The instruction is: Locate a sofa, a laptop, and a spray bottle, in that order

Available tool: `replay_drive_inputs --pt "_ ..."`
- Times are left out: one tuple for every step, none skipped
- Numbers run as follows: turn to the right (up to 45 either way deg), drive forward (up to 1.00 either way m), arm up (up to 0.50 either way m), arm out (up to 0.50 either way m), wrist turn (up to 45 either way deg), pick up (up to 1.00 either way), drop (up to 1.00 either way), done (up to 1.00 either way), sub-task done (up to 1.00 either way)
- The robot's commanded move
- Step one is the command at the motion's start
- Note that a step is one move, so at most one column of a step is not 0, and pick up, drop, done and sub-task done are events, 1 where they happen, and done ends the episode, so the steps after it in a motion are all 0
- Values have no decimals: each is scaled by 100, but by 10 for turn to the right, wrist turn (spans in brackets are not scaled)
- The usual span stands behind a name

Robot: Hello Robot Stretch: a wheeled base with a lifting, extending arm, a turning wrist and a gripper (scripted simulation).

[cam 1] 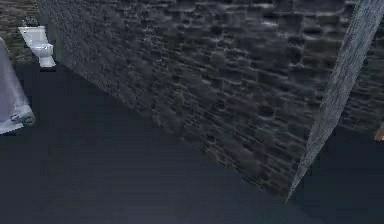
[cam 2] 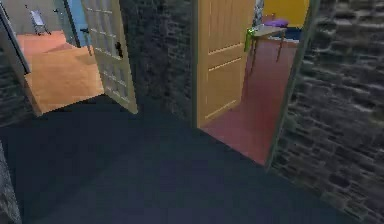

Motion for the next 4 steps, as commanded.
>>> replay_drive_inputs --pt "450 0 0 0 0 0 0 0 0" --pt "0 5 0 0 0 0 0 0 0" --pt "90 0 0 0 0 0 0 0 0" --pt "0 100 0 0 0 0 0 0 0"
